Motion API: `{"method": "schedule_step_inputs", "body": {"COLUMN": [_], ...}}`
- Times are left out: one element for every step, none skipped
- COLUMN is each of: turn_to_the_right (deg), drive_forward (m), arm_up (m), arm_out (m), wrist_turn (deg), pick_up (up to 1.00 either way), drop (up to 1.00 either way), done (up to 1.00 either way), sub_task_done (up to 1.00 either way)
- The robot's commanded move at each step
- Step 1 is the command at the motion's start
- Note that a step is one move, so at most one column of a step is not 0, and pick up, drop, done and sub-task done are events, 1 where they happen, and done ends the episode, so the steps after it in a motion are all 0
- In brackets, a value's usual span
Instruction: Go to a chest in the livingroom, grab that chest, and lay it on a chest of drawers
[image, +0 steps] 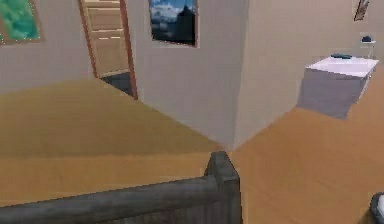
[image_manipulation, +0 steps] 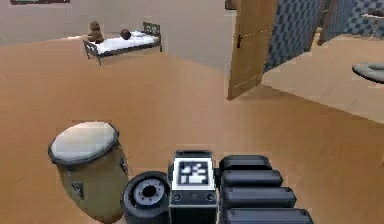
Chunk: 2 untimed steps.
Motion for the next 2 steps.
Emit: {"method": "schedule_step_inputs", "body": {"turn_to_the_right": [18.0, 0.0], "drive_forward": [0.0, 0.35], "arm_up": [0.0, 0.0], "arm_out": [0.0, 0.0], "wrist_turn": [0.0, 0.0], "pick_up": [0.0, 0.0], "drop": [0.0, 0.0], "done": [0.0, 0.0], "sub_task_done": [0.0, 0.0]}}
